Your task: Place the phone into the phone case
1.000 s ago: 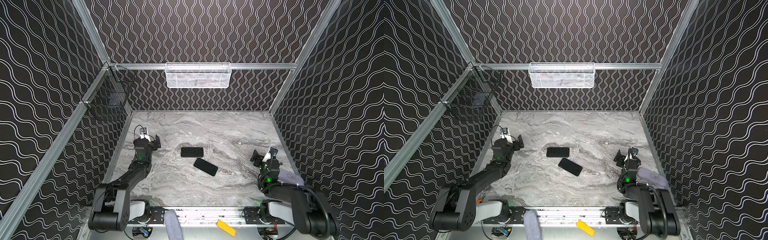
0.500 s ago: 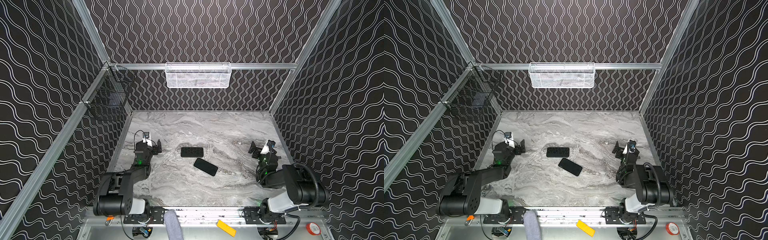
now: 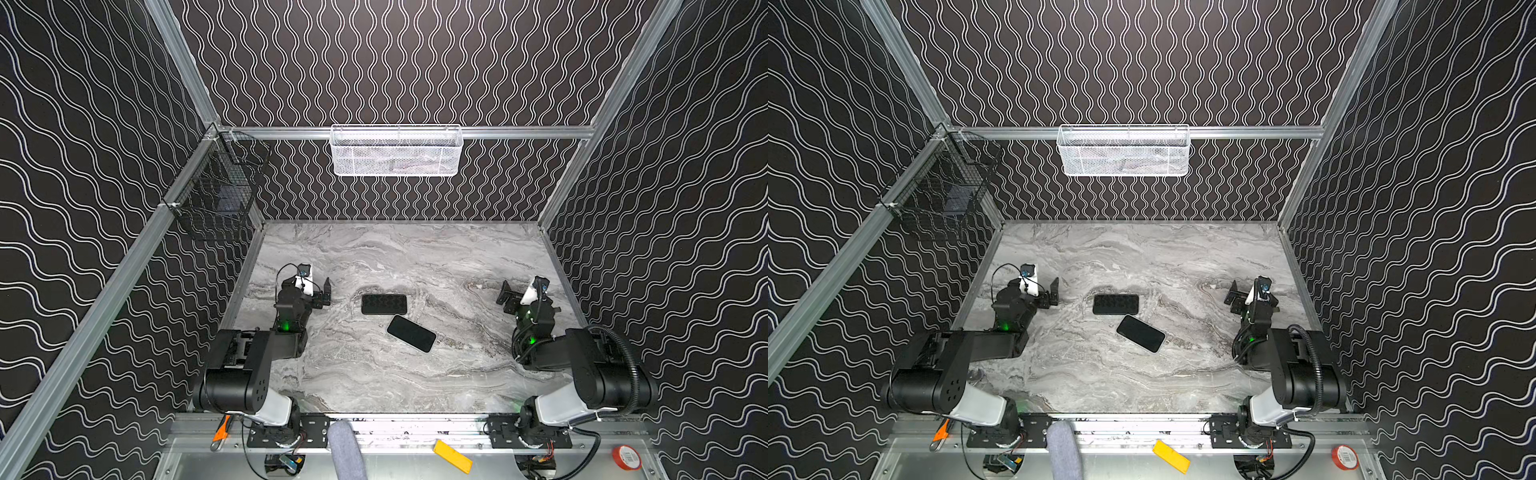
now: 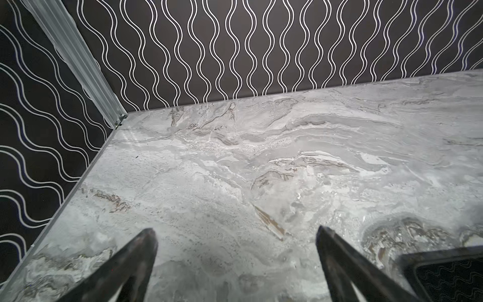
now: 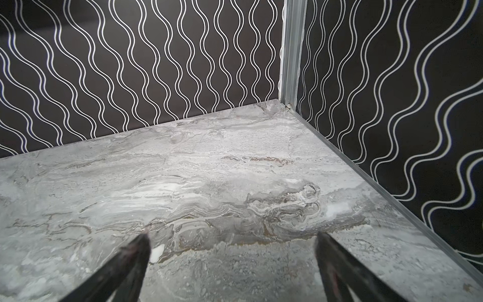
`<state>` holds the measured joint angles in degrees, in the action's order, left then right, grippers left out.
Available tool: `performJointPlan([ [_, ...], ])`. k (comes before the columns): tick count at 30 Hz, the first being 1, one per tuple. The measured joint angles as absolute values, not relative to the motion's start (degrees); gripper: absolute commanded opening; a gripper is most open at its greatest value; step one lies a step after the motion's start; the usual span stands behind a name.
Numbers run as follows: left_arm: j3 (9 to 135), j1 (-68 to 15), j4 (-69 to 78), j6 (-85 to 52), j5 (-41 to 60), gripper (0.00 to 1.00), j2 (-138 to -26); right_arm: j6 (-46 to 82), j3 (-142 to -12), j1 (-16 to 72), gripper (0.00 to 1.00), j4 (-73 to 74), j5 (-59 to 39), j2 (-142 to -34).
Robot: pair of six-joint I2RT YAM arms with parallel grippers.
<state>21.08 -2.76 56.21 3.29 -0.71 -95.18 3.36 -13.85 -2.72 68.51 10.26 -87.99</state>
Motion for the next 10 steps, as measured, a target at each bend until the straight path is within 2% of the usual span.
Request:
performJointPlan([
  [10,21.1,-2.8,56.9,3.3,-1.3,0.99,-95.2,1.5,-15.2,-2.5,1.0,66.6,7.5,-88.5],
])
